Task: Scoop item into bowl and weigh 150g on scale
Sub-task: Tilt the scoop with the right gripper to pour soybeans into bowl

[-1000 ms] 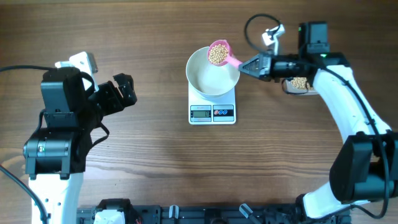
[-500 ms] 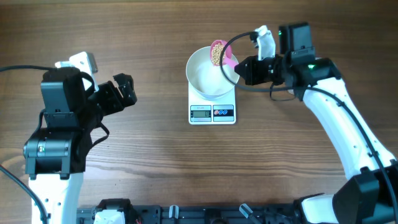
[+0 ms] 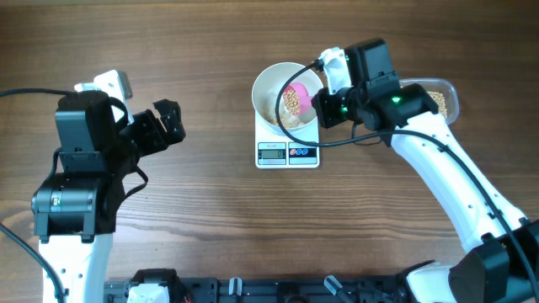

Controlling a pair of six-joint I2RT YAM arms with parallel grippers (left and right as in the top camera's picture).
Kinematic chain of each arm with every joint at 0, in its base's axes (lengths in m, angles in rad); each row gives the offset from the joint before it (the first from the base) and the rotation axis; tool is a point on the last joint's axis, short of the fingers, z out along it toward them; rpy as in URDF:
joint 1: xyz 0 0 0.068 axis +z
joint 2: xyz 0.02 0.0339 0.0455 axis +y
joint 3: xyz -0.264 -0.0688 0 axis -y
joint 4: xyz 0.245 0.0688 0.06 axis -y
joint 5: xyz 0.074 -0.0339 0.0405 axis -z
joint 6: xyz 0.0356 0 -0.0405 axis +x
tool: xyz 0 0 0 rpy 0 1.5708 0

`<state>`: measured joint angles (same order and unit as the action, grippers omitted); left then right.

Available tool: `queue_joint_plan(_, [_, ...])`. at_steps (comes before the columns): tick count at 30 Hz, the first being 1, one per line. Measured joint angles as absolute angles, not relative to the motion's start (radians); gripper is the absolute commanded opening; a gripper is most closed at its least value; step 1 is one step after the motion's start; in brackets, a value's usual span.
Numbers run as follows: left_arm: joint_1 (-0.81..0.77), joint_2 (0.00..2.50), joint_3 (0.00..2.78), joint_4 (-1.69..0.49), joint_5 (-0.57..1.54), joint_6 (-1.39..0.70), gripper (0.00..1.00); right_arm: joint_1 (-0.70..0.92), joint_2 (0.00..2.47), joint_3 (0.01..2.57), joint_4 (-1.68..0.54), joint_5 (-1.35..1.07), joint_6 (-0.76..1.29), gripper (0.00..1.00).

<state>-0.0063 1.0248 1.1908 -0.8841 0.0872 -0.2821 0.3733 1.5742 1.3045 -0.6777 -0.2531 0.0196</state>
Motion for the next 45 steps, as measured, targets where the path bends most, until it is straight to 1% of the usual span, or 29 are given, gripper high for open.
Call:
queue_joint_plan(11, [-0.006, 1.025, 1.191, -0.884, 0.088, -0.282, 1.0, 0.384, 1.574, 1.304, -0.624, -0.171, -0.01, 0.04])
queue_joint_plan(17, [-0.006, 1.025, 1.191, -0.884, 0.087, -0.282, 1.0, 0.393, 1.574, 1.304, -0.624, -0.142, -0.07, 0.04])
queue_joint_plan(30, [-0.006, 1.025, 1.191, -0.884, 0.087, -0.282, 1.0, 0.541, 1.574, 1.304, -0.618, 0.07, -0.19, 0.04])
queue_joint_plan(45, [-0.006, 1.025, 1.191, -0.884, 0.087, -0.282, 1.0, 0.59, 1.574, 1.304, -0.569, 0.203, -0.334, 0.04])
